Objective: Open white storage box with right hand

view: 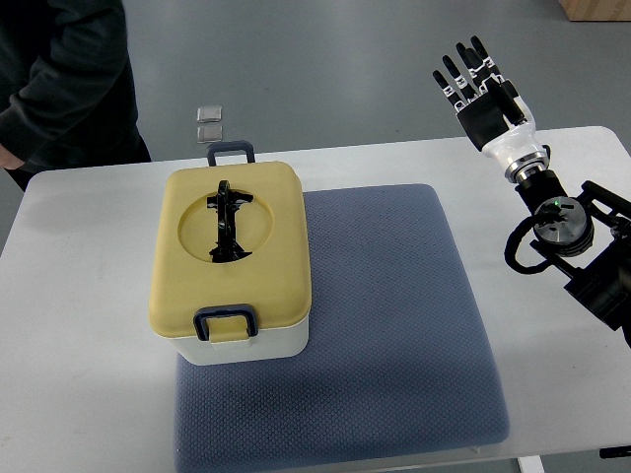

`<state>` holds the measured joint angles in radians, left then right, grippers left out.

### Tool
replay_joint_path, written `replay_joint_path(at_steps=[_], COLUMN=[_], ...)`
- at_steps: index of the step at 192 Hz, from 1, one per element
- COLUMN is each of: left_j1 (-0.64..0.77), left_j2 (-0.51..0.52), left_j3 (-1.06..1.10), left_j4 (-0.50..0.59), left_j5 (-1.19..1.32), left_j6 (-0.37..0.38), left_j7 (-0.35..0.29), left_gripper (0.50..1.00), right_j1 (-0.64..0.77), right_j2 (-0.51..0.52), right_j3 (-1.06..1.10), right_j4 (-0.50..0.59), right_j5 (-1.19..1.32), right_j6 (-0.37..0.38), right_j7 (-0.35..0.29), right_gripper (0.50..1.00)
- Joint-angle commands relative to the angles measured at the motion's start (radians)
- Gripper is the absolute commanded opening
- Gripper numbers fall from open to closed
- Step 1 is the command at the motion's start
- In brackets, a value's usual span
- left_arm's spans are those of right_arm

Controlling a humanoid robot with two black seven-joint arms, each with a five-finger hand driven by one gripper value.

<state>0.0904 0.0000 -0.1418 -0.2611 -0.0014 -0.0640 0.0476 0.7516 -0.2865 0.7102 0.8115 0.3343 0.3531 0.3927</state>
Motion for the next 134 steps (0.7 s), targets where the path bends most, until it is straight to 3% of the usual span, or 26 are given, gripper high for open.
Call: replay_joint_path(at_steps=[1, 69, 111, 120, 121, 134], left_j1=[0.0, 0.0, 0.0, 0.0, 0.0, 0.0], left_j2=[0.0, 0.0, 0.0, 0.0, 0.0, 0.0], left_j3=[-0.001, 0.001, -0.001, -0.001, -0.001, -0.001], left_j4=[0.0, -0.009, -0.018, -0.018, -0.018, -0.018], left_j5=[0.0, -0.002, -0.002, -0.002, -0.002, -0.002], left_j6=[-0.003, -0.008, -0.01, -0.01, -0.01, -0.01], left_j7=[0.0, 0.0, 0.0, 0.0, 0.0, 0.0], left_gripper=[1.0, 1.0, 1.0, 1.0, 1.0, 1.0], right_j1=[0.0, 0.069, 0.233, 0.233, 0.286, 0.353], right_j2=[0.001, -0.016, -0.008, -0.008, -0.005, -0.006], right_j3=[0.0, -0.014, -0.054, -0.054, -0.078, -0.136], right_j4=[0.0, 0.003, 0.003, 0.003, 0.005, 0.02], right_j5=[0.0, -0.118, -0.653, -0.653, -0.79, -0.942], right_j6=[0.0, 0.012, -0.005, -0.005, 0.003, 0.015], right_j7=[0.0, -0.003, -0.015, -0.015, -0.015, -0.015], right_gripper=[0.938, 0.938, 0.936, 0.936, 0.936, 0.936])
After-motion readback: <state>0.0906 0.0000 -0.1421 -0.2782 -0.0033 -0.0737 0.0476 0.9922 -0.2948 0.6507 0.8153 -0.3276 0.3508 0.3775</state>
